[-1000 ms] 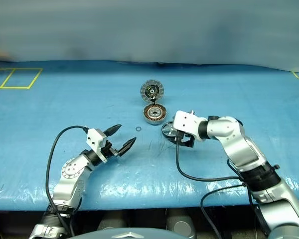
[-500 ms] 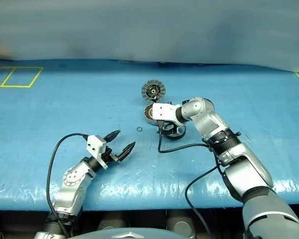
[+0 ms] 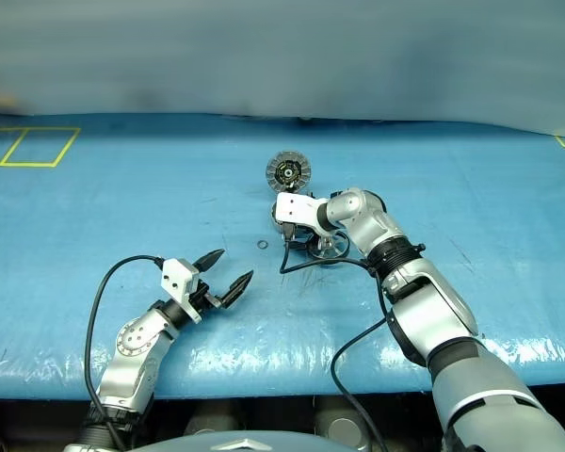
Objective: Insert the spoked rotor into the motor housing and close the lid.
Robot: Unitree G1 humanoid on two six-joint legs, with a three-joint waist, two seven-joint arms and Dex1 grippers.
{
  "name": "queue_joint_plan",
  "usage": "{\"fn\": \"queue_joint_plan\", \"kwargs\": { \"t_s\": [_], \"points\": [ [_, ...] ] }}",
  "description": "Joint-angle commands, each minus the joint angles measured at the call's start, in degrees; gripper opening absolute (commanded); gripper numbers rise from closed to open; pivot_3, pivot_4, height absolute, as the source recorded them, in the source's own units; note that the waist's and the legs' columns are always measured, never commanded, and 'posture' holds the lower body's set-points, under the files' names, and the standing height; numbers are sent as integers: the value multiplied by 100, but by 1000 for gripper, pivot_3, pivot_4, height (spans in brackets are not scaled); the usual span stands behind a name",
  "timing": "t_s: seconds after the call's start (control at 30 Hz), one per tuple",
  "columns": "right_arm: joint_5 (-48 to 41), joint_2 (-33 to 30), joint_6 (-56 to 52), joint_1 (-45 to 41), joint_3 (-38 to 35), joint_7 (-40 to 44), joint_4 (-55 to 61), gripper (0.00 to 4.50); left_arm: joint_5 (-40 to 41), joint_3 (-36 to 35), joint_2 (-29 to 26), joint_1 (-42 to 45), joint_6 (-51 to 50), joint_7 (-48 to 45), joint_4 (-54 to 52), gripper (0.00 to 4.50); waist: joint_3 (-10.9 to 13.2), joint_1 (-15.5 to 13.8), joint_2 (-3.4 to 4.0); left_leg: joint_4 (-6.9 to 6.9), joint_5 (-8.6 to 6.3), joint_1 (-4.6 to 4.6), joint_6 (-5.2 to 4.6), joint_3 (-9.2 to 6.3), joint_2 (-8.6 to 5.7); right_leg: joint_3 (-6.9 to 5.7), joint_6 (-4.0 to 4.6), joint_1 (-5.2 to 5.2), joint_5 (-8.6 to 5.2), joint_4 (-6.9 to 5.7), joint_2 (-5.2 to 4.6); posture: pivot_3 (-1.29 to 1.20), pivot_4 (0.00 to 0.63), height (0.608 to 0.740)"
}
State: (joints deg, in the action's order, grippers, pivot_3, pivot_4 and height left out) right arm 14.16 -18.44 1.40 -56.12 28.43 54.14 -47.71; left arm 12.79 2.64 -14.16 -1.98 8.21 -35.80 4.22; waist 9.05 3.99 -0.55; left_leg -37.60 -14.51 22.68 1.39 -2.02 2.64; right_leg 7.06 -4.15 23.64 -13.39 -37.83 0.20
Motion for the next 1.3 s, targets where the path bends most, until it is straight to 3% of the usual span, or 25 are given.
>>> {"fn": "queue_joint_plan", "kwargs": {
  "t_s": [0.03,0.43,1.03,1.17,1.3],
  "points": [
    [104,-54,31,-21,-70,93,-102,4465,33,-79,-41,-59,109,33,-257,4500,0,1,1,0,0,-1,0,0,0,0,0,-1,0,-1,0,0,150,740],
    [-24,-112,-33,-9,-468,51,232,4465,12,-5,-21,45,74,-25,-125,4500,1,14,2,2,0,3,0,0,-1,1,0,5,0,-1,0,0,150,740],
    [301,126,-77,38,-230,106,-196,4465,-11,-74,-23,-63,87,-9,-129,4500,1,49,2,3,0,1,0,-1,-1,1,0,3,0,-1,0,0,150,740],
    [551,140,-143,37,-57,168,-566,3567,-24,-84,-23,-59,92,15,-136,4500,-1,48,3,2,0,-8,0,0,-1,0,-1,-5,0,-3,0,0,150,740],
    [555,143,-156,103,-148,-33,-565,2267,-15,-109,-41,-87,96,32,-156,4500,-11,18,-2,1,0,-11,0,-3,-2,-2,-1,-12,0,0,-2,0,150,740]
  ]
}}
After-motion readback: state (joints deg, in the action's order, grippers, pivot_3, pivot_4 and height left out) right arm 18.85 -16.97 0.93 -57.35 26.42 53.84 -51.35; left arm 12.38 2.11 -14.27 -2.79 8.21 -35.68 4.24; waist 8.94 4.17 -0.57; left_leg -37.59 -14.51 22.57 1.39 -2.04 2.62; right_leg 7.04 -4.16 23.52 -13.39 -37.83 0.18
